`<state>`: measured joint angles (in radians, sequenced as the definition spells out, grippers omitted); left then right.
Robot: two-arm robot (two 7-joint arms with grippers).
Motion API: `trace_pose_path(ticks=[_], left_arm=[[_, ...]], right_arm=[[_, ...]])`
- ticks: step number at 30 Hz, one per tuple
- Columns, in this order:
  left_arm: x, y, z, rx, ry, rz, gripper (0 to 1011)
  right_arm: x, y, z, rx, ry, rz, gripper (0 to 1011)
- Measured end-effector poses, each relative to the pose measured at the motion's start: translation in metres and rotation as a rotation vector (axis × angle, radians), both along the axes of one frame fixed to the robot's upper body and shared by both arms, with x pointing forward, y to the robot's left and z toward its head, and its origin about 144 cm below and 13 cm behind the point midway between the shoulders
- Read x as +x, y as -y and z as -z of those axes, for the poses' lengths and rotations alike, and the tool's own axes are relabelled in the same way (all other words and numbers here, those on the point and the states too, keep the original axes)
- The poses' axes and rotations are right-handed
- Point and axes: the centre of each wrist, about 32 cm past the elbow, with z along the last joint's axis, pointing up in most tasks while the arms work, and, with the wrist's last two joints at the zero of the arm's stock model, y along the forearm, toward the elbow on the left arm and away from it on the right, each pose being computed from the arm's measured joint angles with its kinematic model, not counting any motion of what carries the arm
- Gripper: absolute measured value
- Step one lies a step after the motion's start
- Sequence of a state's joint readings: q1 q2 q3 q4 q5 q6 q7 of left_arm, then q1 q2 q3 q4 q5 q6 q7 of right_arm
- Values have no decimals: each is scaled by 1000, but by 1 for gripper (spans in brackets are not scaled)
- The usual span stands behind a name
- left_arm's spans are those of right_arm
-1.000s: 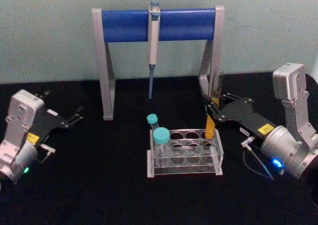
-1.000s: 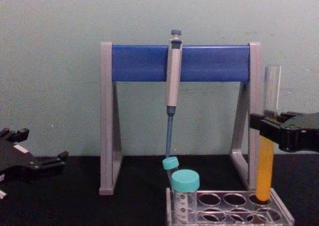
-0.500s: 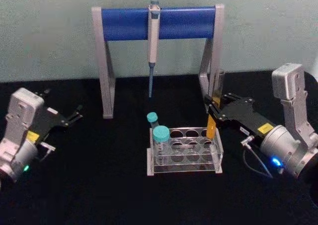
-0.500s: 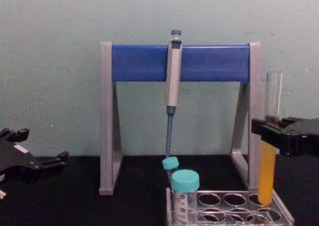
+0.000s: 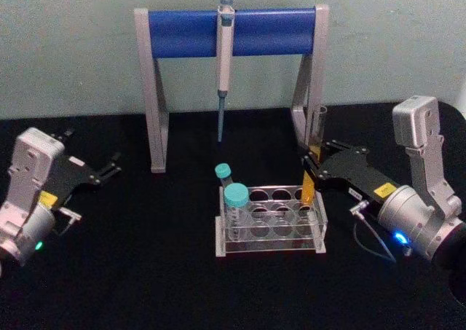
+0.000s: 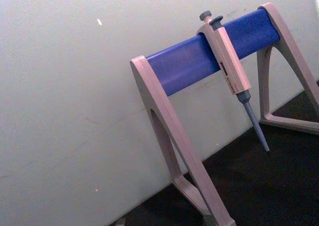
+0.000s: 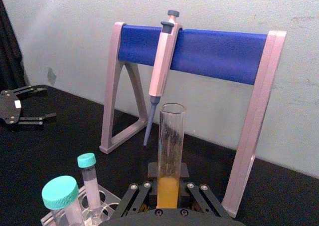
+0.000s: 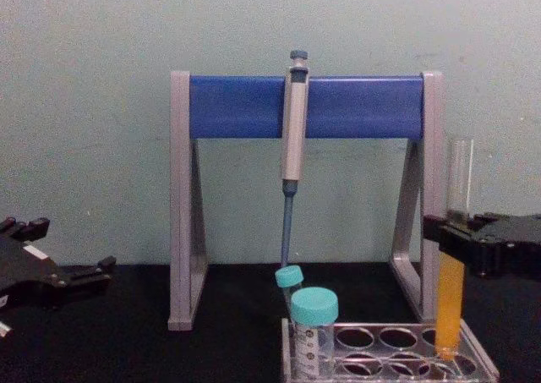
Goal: Pick up the test tube from the test tube rack, shake it, then place it back into the test tube rack.
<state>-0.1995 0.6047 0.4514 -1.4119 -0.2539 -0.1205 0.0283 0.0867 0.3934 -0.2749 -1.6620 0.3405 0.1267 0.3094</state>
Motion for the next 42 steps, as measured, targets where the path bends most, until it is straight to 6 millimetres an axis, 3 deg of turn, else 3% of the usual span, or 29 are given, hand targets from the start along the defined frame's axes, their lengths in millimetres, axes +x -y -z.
trace_pose_path(ticks=[42], left_arm=[[0, 0, 0, 0, 0, 0, 1001]], right_arm=[[2, -4, 21, -8, -75, 5, 232]])
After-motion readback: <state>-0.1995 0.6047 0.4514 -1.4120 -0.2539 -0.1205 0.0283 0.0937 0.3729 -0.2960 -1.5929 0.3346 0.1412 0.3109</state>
